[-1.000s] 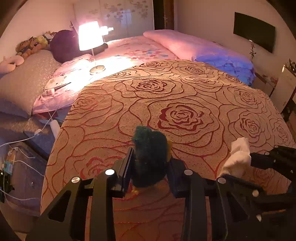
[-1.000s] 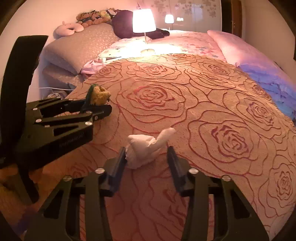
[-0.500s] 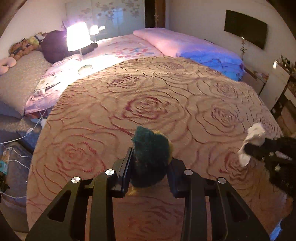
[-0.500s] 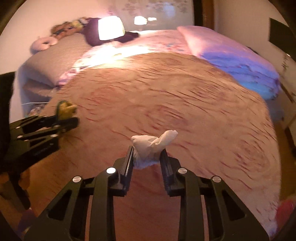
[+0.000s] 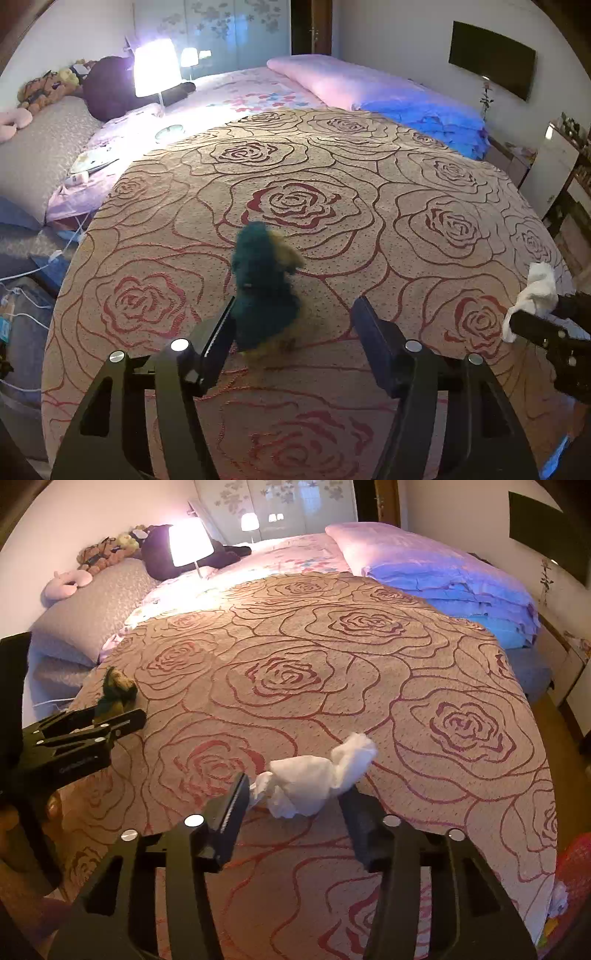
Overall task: Collect trash
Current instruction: 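Grasp the green-and-yellow item with the left tool while the right tool grasps the white tissue, then carry the green item and tissue to the wastebasket and open both tools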
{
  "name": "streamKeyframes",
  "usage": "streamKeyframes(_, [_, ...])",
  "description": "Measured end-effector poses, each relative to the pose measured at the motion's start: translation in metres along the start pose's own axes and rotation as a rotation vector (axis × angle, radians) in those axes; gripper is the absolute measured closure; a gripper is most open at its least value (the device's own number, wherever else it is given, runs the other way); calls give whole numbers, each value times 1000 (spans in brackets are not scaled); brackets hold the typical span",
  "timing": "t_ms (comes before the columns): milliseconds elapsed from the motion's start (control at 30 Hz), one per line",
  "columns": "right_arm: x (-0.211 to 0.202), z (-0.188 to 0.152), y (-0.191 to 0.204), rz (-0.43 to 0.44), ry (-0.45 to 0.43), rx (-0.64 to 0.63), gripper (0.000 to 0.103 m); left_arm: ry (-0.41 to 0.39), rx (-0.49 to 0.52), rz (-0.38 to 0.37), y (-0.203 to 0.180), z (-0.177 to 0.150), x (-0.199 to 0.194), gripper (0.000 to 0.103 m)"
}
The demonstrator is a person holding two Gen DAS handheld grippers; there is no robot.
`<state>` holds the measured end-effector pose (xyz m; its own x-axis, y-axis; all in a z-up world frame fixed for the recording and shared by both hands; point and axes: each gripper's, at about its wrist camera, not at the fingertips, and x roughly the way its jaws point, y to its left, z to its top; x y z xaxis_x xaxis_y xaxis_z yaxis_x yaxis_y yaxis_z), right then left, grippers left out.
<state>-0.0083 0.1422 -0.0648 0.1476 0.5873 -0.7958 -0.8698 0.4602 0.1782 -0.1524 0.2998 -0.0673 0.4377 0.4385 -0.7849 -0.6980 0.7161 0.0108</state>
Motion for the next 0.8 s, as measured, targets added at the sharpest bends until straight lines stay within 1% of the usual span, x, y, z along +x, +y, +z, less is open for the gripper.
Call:
streamKeyframes(67, [-2,-1,2,2,-2,8,45,3,-10,2,2,0,0,42])
streamKeyframes(133, [-4,-2,1,1,-6,25,41,5,-24,8,6,1,-1,42])
streamKeyframes(200, [-7,-3,0,-6,-13,31,41,3,-39,9,11,2,-3,42])
streamKeyframes(300, [-9,-5,-2,-19,-18,32,41,-13,-103,-24,26,7,-10,42])
streamKeyframes(367, [-10,-6,-3,-24,-21,36,41,-26,-128,-33,33,10,-13,42])
streamKeyframes(433, [-10,-6,-4,-31,-28,37,41,-31,-135,-45,37,13,-14,42])
streamKeyframes(567, [-8,-6,-4,-35,-25,32,41,-30,-120,-61,33,16,-12,43])
streamKeyframes(633, [-9,-7,-5,-38,-26,34,41,-22,-103,-72,28,17,-10,51])
streamKeyframes(700, [-9,-6,-7,-45,-28,40,43,-5,-86,-81,22,18,-7,66])
streamKeyframes(733, [-9,-6,-8,-45,-28,44,46,4,-75,-91,17,18,-5,69])
streamKeyframes(800, [-9,-6,-9,-44,-24,43,52,-1,-59,-93,12,16,-5,69])
